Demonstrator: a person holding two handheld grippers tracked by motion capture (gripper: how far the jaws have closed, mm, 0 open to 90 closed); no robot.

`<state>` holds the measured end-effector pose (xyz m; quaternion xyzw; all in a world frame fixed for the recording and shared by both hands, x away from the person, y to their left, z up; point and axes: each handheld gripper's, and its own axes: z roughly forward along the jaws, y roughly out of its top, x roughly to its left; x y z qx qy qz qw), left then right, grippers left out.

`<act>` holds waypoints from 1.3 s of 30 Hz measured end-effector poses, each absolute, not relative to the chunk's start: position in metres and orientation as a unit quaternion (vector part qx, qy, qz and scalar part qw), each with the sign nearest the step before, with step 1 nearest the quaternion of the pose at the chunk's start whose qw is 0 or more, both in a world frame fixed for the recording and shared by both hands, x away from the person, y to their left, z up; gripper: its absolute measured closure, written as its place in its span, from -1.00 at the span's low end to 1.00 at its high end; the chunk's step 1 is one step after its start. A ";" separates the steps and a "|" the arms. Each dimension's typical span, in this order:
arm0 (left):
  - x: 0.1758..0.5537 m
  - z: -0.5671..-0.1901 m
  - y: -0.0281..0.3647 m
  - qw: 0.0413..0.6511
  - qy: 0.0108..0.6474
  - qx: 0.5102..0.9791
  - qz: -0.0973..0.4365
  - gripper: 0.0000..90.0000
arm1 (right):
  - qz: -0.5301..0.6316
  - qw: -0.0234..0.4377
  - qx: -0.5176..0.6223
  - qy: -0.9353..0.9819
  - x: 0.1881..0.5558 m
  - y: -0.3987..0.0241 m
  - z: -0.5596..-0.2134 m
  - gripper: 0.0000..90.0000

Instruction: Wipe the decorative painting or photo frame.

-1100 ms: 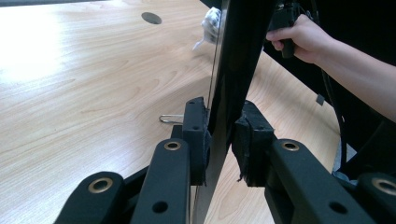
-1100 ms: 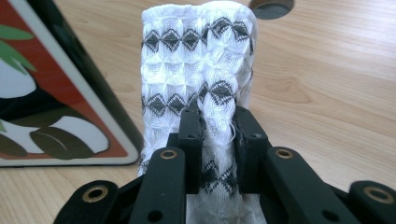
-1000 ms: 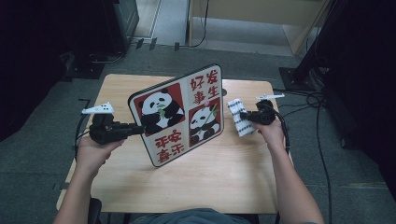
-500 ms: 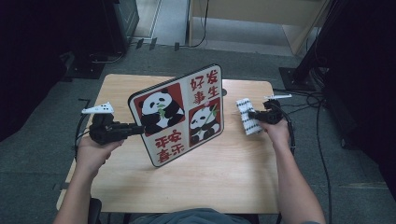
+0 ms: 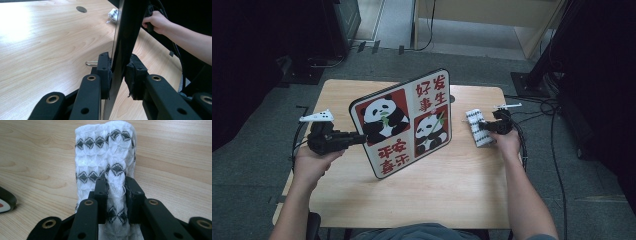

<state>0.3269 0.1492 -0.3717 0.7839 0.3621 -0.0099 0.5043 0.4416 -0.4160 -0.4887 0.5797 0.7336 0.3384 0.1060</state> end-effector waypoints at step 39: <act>0.332 -0.384 0.148 0.488 0.379 0.785 0.050 -0.01 | 0.370 0.129 0.543 0.743 0.425 -0.401 -0.456 0.11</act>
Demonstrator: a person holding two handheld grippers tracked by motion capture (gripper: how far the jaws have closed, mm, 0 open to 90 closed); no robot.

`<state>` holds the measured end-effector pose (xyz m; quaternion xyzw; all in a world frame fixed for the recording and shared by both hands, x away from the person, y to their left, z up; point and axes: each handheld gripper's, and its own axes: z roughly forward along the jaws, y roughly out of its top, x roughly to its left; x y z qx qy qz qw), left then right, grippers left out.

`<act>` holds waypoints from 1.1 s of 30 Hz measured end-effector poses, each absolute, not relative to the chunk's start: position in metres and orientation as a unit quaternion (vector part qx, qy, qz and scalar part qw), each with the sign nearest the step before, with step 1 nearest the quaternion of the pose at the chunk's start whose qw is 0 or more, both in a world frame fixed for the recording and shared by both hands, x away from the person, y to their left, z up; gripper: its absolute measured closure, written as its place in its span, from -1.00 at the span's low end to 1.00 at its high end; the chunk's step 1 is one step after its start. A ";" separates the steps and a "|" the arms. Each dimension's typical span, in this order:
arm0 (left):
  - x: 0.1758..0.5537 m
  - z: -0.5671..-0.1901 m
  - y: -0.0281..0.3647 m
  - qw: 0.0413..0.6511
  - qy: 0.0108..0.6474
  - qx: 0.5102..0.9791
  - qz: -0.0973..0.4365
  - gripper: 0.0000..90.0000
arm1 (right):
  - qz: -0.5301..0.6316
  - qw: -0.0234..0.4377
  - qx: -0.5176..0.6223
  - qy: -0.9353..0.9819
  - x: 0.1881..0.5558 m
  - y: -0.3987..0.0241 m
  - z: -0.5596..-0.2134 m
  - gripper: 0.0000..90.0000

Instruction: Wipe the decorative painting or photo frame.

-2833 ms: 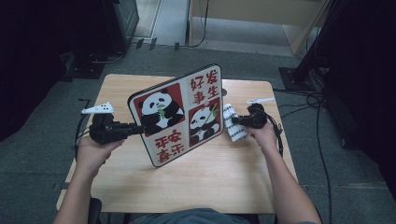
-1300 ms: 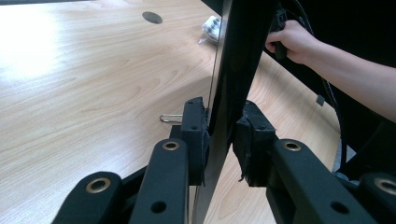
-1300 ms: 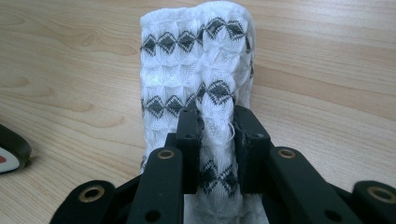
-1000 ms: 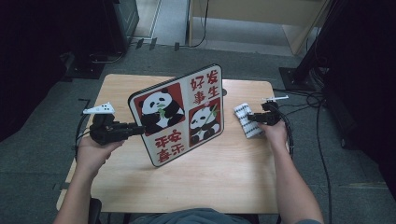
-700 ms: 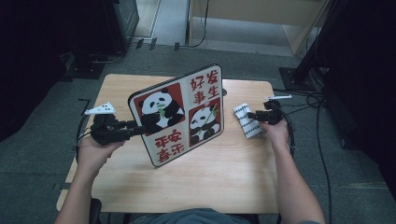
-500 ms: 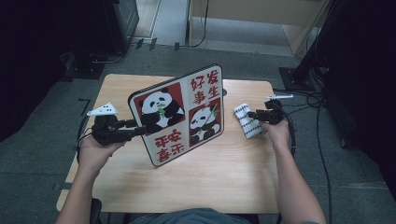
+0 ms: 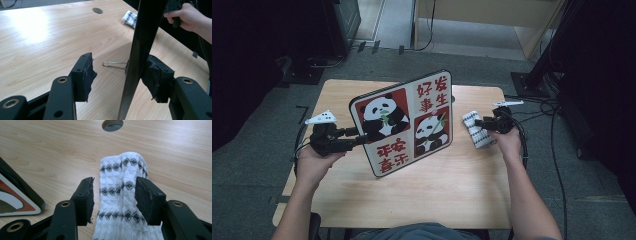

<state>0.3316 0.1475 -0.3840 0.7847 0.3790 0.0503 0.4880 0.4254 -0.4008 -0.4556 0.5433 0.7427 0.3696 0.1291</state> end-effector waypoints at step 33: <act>0.342 -0.397 0.152 0.479 0.407 0.775 0.066 -0.05 | 0.367 0.127 0.522 0.759 0.424 -0.387 -0.454 0.11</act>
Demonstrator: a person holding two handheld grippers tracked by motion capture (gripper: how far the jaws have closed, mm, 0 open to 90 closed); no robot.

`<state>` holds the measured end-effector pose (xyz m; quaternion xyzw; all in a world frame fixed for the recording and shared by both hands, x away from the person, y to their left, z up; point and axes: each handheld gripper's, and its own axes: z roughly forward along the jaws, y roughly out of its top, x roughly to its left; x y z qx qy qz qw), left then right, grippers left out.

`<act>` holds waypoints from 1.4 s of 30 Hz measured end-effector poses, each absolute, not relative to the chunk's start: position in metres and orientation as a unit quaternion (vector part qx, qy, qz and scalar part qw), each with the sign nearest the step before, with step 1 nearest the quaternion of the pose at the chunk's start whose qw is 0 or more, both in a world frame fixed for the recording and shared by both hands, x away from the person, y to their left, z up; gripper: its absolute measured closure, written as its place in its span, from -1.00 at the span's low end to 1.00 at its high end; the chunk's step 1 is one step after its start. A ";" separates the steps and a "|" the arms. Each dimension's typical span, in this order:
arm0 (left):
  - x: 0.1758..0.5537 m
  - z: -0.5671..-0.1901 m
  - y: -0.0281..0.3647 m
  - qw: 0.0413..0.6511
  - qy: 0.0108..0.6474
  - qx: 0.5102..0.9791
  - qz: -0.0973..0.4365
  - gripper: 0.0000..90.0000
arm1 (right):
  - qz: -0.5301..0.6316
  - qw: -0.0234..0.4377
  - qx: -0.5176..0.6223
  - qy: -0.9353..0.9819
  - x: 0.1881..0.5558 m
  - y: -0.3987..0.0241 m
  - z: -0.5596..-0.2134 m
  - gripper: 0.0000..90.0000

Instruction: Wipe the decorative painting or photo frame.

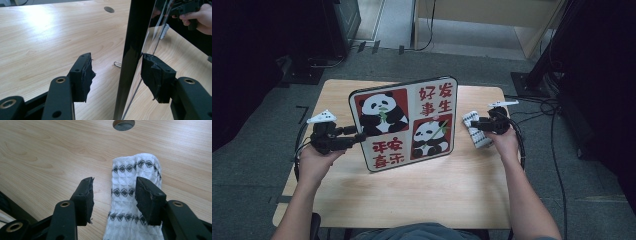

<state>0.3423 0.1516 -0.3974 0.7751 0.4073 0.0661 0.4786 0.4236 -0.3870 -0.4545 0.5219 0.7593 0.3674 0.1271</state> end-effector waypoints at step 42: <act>0.358 -0.412 0.155 0.475 0.438 0.761 0.063 -0.06 | 0.376 0.126 0.508 0.765 0.415 -0.375 -0.450 0.11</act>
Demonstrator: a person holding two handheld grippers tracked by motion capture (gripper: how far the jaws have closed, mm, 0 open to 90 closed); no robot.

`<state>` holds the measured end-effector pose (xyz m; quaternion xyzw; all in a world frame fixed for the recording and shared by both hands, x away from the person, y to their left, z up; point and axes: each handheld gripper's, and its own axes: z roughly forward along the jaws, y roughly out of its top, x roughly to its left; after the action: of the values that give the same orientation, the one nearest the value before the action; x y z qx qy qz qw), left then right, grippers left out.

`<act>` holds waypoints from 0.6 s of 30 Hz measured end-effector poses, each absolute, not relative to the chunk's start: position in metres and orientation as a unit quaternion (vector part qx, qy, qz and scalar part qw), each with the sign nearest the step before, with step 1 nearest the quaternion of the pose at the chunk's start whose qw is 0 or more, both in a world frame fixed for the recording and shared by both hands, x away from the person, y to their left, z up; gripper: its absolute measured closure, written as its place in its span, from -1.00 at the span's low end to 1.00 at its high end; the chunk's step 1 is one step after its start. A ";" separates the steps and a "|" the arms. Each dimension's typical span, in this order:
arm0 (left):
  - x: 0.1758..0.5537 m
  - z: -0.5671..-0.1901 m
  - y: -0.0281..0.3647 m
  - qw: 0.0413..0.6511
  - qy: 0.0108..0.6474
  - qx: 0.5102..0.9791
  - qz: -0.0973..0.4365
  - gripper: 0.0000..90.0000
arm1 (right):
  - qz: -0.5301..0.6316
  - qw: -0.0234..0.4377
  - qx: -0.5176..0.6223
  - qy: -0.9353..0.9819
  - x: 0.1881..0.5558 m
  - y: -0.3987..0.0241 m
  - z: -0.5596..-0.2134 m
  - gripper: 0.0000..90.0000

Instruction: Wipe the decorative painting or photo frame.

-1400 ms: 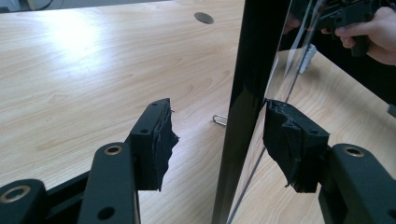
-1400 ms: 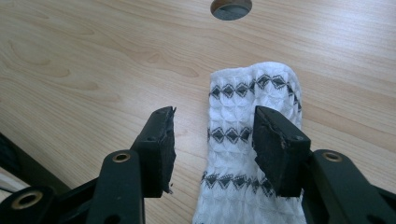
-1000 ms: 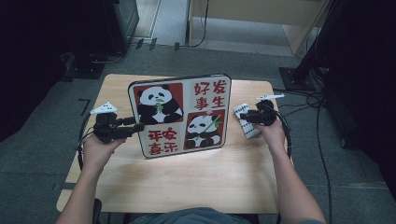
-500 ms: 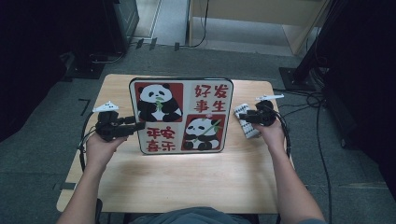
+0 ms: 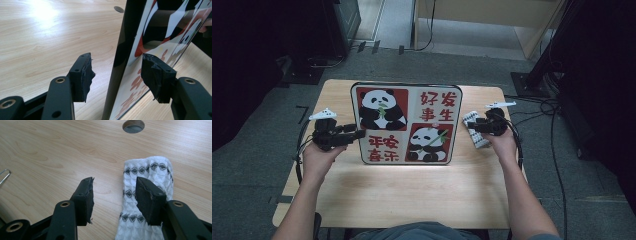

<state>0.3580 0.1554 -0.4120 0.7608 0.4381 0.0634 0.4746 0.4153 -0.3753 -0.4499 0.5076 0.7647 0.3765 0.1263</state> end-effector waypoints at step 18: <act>0.342 -0.408 0.175 0.468 0.441 0.761 0.087 -0.10 | 0.364 0.138 0.486 0.782 0.395 -0.370 -0.445 0.10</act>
<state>0.3419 0.1750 -0.4075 0.7605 0.4412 0.0867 0.4684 0.3948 -0.3702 -0.4449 0.4864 0.7822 0.3643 0.1376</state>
